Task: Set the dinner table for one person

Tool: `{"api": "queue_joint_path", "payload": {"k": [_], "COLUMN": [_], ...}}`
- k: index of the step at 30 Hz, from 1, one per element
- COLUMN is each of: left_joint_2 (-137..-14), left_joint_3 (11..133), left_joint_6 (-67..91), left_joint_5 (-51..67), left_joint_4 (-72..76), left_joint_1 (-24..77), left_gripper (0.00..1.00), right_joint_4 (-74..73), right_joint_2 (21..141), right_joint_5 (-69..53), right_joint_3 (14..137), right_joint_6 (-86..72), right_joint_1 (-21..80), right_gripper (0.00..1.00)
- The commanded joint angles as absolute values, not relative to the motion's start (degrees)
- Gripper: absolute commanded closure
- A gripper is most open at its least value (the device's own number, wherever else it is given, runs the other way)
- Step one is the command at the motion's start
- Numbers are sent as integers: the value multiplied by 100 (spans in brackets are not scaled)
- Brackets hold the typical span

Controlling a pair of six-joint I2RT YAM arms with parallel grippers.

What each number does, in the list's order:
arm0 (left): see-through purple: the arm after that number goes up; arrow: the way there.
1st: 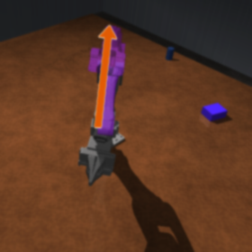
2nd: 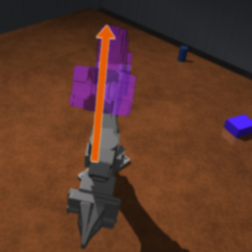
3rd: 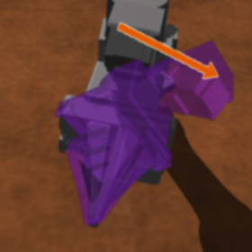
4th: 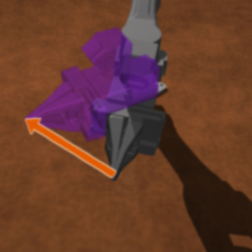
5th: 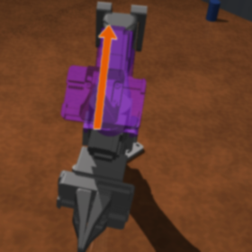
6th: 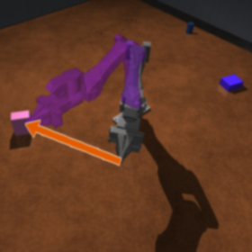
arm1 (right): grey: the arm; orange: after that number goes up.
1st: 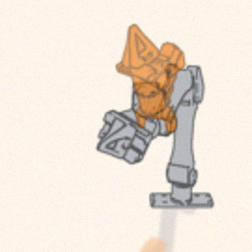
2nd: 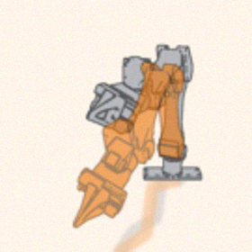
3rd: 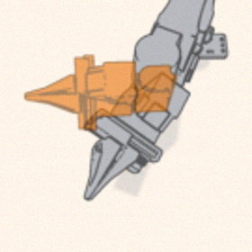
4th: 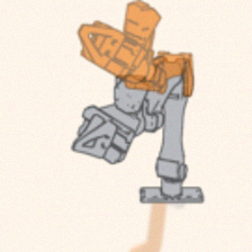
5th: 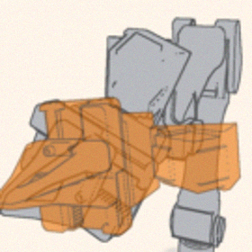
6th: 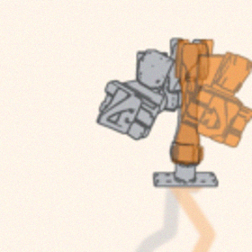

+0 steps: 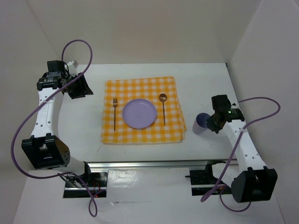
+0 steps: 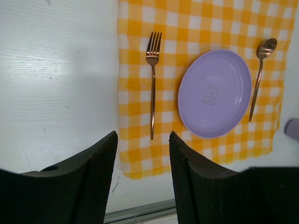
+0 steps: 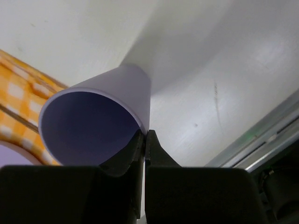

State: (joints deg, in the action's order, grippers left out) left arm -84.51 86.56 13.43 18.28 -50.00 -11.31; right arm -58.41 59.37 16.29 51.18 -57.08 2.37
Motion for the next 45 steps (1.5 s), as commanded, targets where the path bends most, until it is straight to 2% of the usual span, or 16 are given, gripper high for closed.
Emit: {"api": "queue_joint_path", "payload": {"k": [1, 5, 6, 11, 14, 21, 26, 45], "left_joint_2": [-8376, -8428, -8429, -8367, -8306, -8235, -8174, -8174], "left_joint_3": [8780, 8780, 8780, 8728, 8675, 8675, 8561, 8394], "left_joint_6": [1222, 1222, 1222, 1160, 1160, 1107, 1107, 1107], "left_joint_5": [1872, 1811, 1811, 1442, 1310, 1187, 1134, 1310], "left_joint_4": [-5001, -5001, -5001, -5001, -5001, -4948, -4948, -4896], "left_joint_1": [-1116, -1116, -1116, -1116, -1116, -1116, -1116, -1116], "left_gripper": [45, 45, 45, 45, 45, 45, 45, 45], "right_joint_4": [-5011, -4352, -4185, -4446, -4676, -4280, -4535, -5353], "right_joint_2": [6370, 7521, 8124, 10192, 11370, 12840, 13219, 13166], "right_joint_5": [1714, 1170, 1056, 1133, 1405, 1407, 1354, 1240], "right_joint_3": [6121, 7439, 7749, 10121, 11990, 13418, 13808, 13298], "right_joint_6": [-4855, -3746, -3544, -2586, -2409, -2197, -2249, -2558], "right_joint_1": [220, 315, 395, 1316, 1703, 2039, 2039, 2145], "right_gripper": [100, 100, 100, 100, 100, 100, 100, 100]}}
